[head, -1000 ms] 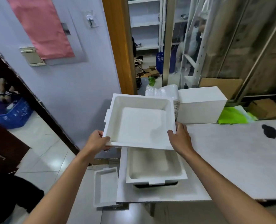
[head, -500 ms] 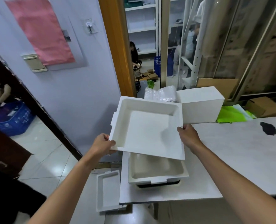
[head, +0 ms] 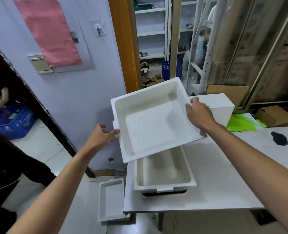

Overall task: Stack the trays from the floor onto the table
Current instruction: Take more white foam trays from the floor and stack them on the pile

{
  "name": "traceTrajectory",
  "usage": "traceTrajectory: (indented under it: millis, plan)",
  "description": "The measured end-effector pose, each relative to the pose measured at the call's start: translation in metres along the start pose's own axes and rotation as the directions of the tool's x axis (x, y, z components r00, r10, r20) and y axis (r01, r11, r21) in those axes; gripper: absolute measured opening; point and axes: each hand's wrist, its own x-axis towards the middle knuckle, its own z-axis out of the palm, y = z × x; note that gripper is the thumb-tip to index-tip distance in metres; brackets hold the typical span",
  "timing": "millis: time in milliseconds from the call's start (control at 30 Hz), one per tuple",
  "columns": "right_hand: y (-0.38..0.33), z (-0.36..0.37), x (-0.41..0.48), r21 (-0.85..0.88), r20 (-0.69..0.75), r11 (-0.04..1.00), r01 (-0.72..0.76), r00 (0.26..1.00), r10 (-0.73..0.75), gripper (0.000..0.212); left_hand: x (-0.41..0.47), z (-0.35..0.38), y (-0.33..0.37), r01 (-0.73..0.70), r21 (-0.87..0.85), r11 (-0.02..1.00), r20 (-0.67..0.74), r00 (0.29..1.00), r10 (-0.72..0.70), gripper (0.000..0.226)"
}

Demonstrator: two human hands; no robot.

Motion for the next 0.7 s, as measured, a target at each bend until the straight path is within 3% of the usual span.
traceTrajectory:
  millis: [100, 267, 333, 433, 600, 700]
  plan:
    - [-0.010, -0.009, 0.005, -0.091, 0.009, 0.992, 0.091, 0.996, -0.090, 0.033, 0.008, -0.008, 0.008, -0.043, -0.012, 0.999, -0.053, 0.998, 0.042, 0.089]
    - [-0.026, -0.008, 0.002, -0.155, 0.055, 0.959, 0.238, 0.971, -0.232, 0.025, 0.004, -0.008, 0.015, -0.161, 0.142, 0.977, -0.090, 0.980, 0.175, 0.082]
    - [-0.032, -0.005, -0.002, -0.165, 0.064, 0.945, 0.282, 0.959, -0.275, 0.021, 0.000, -0.005, 0.016, -0.216, 0.194, 0.957, -0.031, 0.974, 0.226, 0.067]
    - [-0.038, 0.000, -0.009, -0.167, 0.080, 0.926, 0.338, 0.941, -0.329, 0.016, -0.007, 0.005, 0.016, -0.296, 0.261, 0.919, 0.047, 0.955, 0.294, 0.027]
    - [-0.039, 0.008, -0.016, -0.174, 0.079, 0.916, 0.360, 0.933, -0.352, 0.026, -0.011, 0.019, -0.003, -0.243, 0.241, 0.939, 0.078, 0.970, 0.231, 0.025]
    - [-0.034, 0.013, -0.016, -0.193, 0.069, 0.921, 0.339, 0.941, -0.332, 0.043, -0.013, 0.026, -0.014, -0.198, 0.178, 0.964, 0.043, 0.980, 0.193, 0.024]
